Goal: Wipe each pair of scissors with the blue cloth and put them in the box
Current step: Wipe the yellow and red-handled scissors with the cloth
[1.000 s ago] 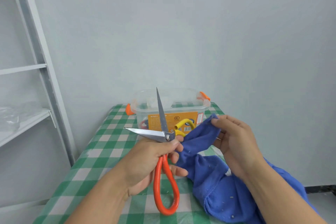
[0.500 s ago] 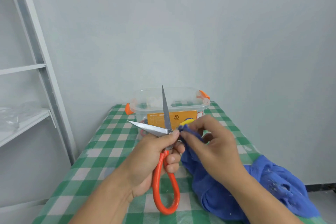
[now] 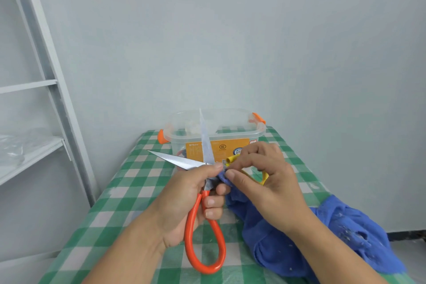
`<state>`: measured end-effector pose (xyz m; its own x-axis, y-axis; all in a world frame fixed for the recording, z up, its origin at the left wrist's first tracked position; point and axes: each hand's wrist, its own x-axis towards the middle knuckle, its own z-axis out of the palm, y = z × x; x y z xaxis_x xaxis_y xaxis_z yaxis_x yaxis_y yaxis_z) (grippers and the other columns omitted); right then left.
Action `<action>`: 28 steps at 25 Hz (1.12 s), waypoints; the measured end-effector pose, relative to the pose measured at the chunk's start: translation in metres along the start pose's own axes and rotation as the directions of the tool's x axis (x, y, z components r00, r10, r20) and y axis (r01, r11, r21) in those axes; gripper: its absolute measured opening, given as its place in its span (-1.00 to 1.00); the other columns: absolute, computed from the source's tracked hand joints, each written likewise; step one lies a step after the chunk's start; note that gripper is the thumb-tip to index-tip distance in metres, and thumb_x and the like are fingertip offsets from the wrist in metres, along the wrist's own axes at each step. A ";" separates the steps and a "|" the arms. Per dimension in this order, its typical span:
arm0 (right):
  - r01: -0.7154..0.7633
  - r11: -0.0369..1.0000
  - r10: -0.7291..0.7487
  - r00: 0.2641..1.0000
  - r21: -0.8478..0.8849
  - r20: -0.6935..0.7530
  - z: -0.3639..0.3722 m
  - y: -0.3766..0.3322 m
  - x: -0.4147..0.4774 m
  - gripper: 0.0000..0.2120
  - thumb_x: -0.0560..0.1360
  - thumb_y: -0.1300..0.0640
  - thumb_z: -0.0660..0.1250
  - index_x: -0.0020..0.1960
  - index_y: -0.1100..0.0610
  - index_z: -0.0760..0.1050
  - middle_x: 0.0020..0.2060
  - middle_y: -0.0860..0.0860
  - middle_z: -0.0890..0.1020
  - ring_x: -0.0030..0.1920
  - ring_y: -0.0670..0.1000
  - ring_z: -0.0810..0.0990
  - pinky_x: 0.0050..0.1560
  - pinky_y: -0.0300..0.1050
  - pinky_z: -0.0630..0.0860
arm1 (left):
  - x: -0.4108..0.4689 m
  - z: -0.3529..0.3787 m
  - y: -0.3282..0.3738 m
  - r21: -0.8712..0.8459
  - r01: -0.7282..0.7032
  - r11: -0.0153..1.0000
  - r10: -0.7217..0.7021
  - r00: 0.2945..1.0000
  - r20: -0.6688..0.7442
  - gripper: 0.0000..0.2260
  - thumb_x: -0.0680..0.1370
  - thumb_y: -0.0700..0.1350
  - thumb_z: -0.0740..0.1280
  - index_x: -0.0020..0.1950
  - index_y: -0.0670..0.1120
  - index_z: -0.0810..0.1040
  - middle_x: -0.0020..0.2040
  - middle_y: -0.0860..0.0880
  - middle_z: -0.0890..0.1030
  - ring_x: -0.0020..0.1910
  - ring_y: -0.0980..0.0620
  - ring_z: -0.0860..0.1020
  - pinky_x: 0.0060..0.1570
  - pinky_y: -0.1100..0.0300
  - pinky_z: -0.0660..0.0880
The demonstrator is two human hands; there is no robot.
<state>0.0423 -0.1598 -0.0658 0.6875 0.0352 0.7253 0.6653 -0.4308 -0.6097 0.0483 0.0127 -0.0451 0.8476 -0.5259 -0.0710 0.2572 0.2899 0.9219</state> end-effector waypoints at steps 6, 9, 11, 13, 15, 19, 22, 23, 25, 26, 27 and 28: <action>-0.265 0.961 0.242 0.946 0.084 0.216 -0.011 -0.003 0.005 -0.68 0.29 -0.20 0.60 -0.05 -0.10 0.64 -0.06 -0.14 0.65 0.06 -0.13 0.60 0.08 -0.24 0.46 | -0.004 0.003 0.001 0.079 0.058 0.995 -0.063 0.996 0.066 -0.83 0.47 0.01 0.35 -0.25 -0.06 0.60 -0.35 -0.04 0.39 -0.48 0.12 0.24 -0.49 0.28 0.17; -0.327 0.941 0.287 0.909 0.089 0.303 -0.010 -0.003 0.007 -0.68 0.27 -0.09 0.64 -0.16 0.07 0.63 -0.20 0.18 0.64 -0.24 0.02 0.54 -0.16 -0.03 0.47 | -0.002 -0.002 0.000 0.123 0.118 0.985 -0.130 0.987 0.096 -0.71 0.51 0.11 0.39 -0.33 -0.03 0.60 -0.36 -0.05 0.42 -0.52 0.12 0.28 -0.53 0.29 0.20; -0.332 0.937 0.287 0.911 0.113 0.295 -0.011 -0.005 0.008 -0.63 0.24 -0.08 0.63 -0.19 0.15 0.61 -0.25 0.26 0.62 -0.31 0.01 0.48 -0.25 -0.06 0.42 | -0.004 -0.004 0.000 0.128 0.106 0.986 -0.123 0.984 0.129 -0.75 0.48 0.09 0.42 -0.29 -0.05 0.58 -0.33 -0.09 0.48 -0.50 0.11 0.32 -0.51 0.29 0.25; -0.370 0.918 0.314 0.900 0.145 0.302 -0.016 -0.007 0.009 -0.66 0.25 -0.01 0.62 -0.18 0.20 0.61 -0.35 0.19 0.61 -0.37 -0.05 0.46 -0.34 -0.20 0.39 | -0.007 -0.006 0.002 0.132 0.054 0.990 -0.073 0.987 0.145 -0.80 0.50 0.02 0.39 -0.18 -0.10 0.60 -0.23 -0.21 0.58 -0.47 0.07 0.40 -0.47 0.25 0.35; -0.403 0.904 0.345 0.884 0.143 0.314 -0.019 -0.006 0.010 -0.76 0.32 0.06 0.61 -0.19 0.19 0.64 -0.36 0.16 0.63 -0.38 -0.06 0.48 -0.34 -0.20 0.41 | -0.009 -0.006 0.004 0.192 -0.008 0.981 -0.013 0.994 0.110 -0.77 0.53 -0.02 0.39 -0.02 -0.20 0.63 -0.10 -0.34 0.65 -0.44 0.00 0.52 -0.39 0.16 0.51; -0.437 0.893 0.390 0.871 0.109 0.297 -0.020 0.001 0.009 -0.85 0.40 0.08 0.57 -0.16 0.15 0.68 -0.18 0.26 0.69 -0.21 0.07 0.60 -0.08 0.18 0.56 | -0.008 -0.004 0.004 0.392 -0.075 0.917 0.108 0.992 -0.064 -0.63 0.58 0.05 0.28 0.08 -0.25 0.63 -0.06 -0.29 0.70 -0.38 -0.09 0.63 -0.13 -0.09 0.66; -0.449 0.885 0.407 0.875 0.124 0.262 -0.019 -0.001 0.010 -0.81 0.37 0.01 0.57 -0.16 0.13 0.70 -0.15 0.23 0.71 -0.17 0.08 0.63 0.02 0.22 0.58 | -0.006 -0.005 0.005 0.417 -0.143 0.897 0.191 0.979 -0.077 -0.62 0.63 0.03 0.23 0.07 -0.27 0.63 -0.09 -0.31 0.70 -0.38 -0.11 0.60 -0.15 -0.09 0.66; -0.448 0.885 0.405 0.875 0.129 0.265 -0.020 -0.002 0.010 -0.79 0.35 0.00 0.56 -0.17 0.14 0.71 -0.16 0.21 0.71 -0.18 0.06 0.64 -0.01 0.17 0.59 | -0.006 -0.005 0.004 0.432 -0.167 0.886 0.219 0.973 -0.071 -0.62 0.64 0.01 0.22 0.06 -0.29 0.63 -0.13 -0.34 0.68 -0.40 -0.12 0.58 -0.21 -0.04 0.64; -0.447 0.887 0.396 0.865 0.116 0.307 -0.020 -0.006 0.011 -0.77 0.36 0.00 0.56 -0.22 0.17 0.68 -0.23 0.19 0.71 -0.26 -0.02 0.59 -0.17 -0.02 0.56 | -0.006 -0.004 0.002 0.489 -0.198 0.850 0.268 0.960 -0.078 -0.63 0.66 -0.03 0.20 0.04 -0.34 0.59 -0.29 -0.36 0.61 -0.46 -0.11 0.53 -0.34 0.06 0.58; -0.443 0.893 0.396 0.859 0.083 0.325 -0.020 -0.007 0.011 -0.72 0.35 -0.04 0.55 -0.25 0.19 0.66 -0.28 0.20 0.69 -0.31 -0.05 0.55 -0.22 -0.09 0.50 | -0.005 -0.005 0.000 0.512 -0.201 0.835 0.283 0.955 -0.086 -0.62 0.66 -0.04 0.20 0.03 -0.38 0.55 -0.38 -0.31 0.56 -0.49 -0.09 0.51 -0.39 0.09 0.56; -0.437 0.898 0.400 0.853 0.039 0.335 -0.019 -0.009 0.011 -0.66 0.33 -0.10 0.55 -0.27 0.19 0.65 -0.34 0.20 0.65 -0.35 -0.06 0.49 -0.26 -0.12 0.43 | -0.004 -0.006 0.000 0.528 -0.197 0.826 0.287 0.953 -0.093 -0.61 0.67 -0.05 0.19 0.03 -0.40 0.52 -0.42 -0.27 0.53 -0.51 -0.08 0.50 -0.42 0.10 0.54; -0.433 0.901 0.410 0.847 -0.008 0.339 -0.018 -0.010 0.010 -0.59 0.28 -0.18 0.53 -0.29 0.19 0.63 -0.42 0.18 0.58 -0.38 -0.07 0.43 -0.29 -0.13 0.37 | -0.003 -0.006 -0.001 0.541 -0.191 0.819 0.286 0.953 -0.097 -0.61 0.67 -0.04 0.19 0.04 -0.42 0.50 -0.44 -0.25 0.52 -0.52 -0.09 0.49 -0.43 0.10 0.53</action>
<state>0.0375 -0.1713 -0.0471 0.9534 0.1587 0.2565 0.3000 -0.4104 -0.8611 0.0480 0.0192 -0.0479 0.9265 -0.3411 0.1588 -0.2018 -0.0943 0.9749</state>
